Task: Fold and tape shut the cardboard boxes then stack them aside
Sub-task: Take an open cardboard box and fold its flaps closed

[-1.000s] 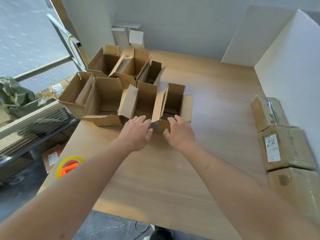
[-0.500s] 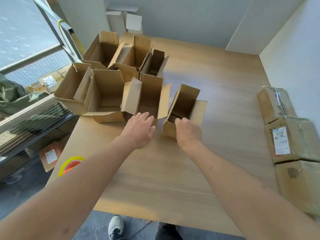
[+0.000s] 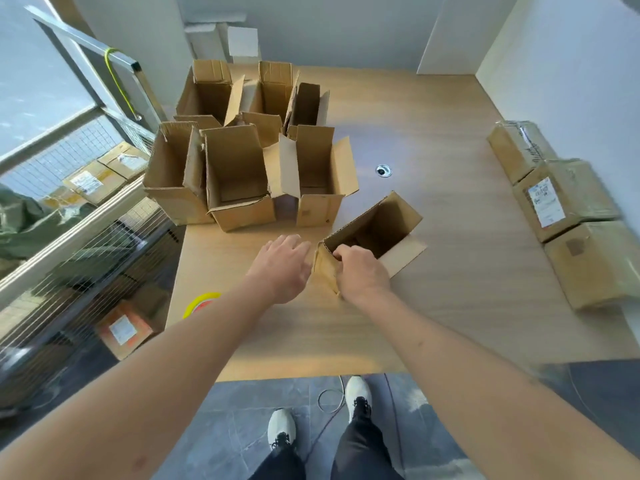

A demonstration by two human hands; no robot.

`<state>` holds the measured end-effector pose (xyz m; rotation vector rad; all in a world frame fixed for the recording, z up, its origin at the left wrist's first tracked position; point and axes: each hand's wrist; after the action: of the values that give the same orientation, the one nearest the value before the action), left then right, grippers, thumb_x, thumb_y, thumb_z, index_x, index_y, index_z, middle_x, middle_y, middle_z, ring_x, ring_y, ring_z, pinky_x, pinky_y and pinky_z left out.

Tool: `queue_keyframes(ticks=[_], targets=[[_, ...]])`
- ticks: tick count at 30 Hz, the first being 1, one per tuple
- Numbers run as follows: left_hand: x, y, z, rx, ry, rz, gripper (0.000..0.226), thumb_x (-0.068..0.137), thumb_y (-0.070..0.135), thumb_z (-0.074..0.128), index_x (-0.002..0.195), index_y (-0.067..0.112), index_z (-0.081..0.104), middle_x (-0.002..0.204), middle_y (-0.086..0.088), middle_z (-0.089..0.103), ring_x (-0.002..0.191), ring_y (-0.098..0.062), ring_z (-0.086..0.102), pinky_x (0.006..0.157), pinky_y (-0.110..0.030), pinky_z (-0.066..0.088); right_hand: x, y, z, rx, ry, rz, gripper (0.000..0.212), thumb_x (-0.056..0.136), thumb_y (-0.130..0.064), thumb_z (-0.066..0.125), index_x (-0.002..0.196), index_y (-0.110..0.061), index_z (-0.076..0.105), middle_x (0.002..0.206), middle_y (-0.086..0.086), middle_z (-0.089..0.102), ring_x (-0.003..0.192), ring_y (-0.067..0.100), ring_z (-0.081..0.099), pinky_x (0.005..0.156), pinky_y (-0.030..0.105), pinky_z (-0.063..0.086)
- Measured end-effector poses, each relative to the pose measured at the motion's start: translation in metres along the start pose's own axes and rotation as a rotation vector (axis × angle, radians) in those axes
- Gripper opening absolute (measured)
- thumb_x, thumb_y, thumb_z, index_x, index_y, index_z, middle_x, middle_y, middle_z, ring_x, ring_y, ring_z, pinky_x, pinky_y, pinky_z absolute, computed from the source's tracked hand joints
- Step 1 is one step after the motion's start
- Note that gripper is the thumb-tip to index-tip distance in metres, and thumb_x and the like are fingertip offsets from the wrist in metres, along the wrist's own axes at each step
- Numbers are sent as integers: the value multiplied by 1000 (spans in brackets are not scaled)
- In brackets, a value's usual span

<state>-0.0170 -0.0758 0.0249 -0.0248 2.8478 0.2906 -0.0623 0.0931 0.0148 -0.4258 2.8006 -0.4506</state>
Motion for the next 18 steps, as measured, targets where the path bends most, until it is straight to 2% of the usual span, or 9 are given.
queue_keyframes(ticks=[4, 8, 10, 12, 14, 18], targets=[[-27, -22, 11, -64, -70, -62, 47, 107, 36, 42, 149, 16, 44, 157, -9, 39, 144, -31, 36, 114, -45, 33, -19, -34, 22, 157, -20, 17, 29, 99, -19, 52, 122, -26, 68, 112, 3, 69, 100, 29, 64, 80, 39, 54], [-44, -35, 22, -143, -95, -103, 49, 107, 34, 42, 152, 15, 40, 155, -9, 41, 142, -30, 40, 113, -44, 35, -24, -58, 42, 336, -74, 44, 22, 99, -29, 58, 119, -29, 67, 105, 0, 72, 97, 28, 67, 82, 40, 57], [-48, -40, 29, -184, -93, -125, 45, 106, 33, 43, 147, 14, 44, 149, -8, 46, 137, -31, 45, 110, -46, 40, -26, -64, 52, 443, -110, 27, 26, 100, -30, 58, 125, -30, 65, 108, 0, 73, 100, 26, 67, 87, 40, 56], [-50, -42, 36, -235, -97, -148, 40, 105, 31, 45, 141, 13, 47, 141, -9, 51, 130, -32, 50, 104, -46, 43, -26, -63, 57, 516, -123, -4, 34, 104, -32, 50, 137, -26, 58, 113, 4, 73, 108, 25, 65, 93, 41, 53], [-50, -39, 41, -286, -78, -163, 41, 105, 28, 47, 142, 12, 46, 139, -11, 52, 126, -33, 52, 102, -44, 44, -26, -55, 57, 501, -75, -59, 40, 107, -31, 43, 145, -21, 52, 120, 6, 70, 114, 25, 63, 97, 43, 51], [-44, -25, 42, -414, 18, -224, 53, 102, 20, 50, 152, 11, 33, 141, -14, 50, 129, -35, 50, 104, -43, 41, -23, -20, 45, 346, 140, -77, 40, 106, -28, 47, 145, -21, 51, 125, 5, 58, 109, 25, 60, 87, 43, 54]])
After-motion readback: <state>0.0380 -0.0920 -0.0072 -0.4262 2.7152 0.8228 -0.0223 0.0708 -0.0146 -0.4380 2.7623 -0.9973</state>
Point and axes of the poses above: each hand's wrist, its own x-axis towards the middle knuckle, its own z-axis out of the palm, y = z × x
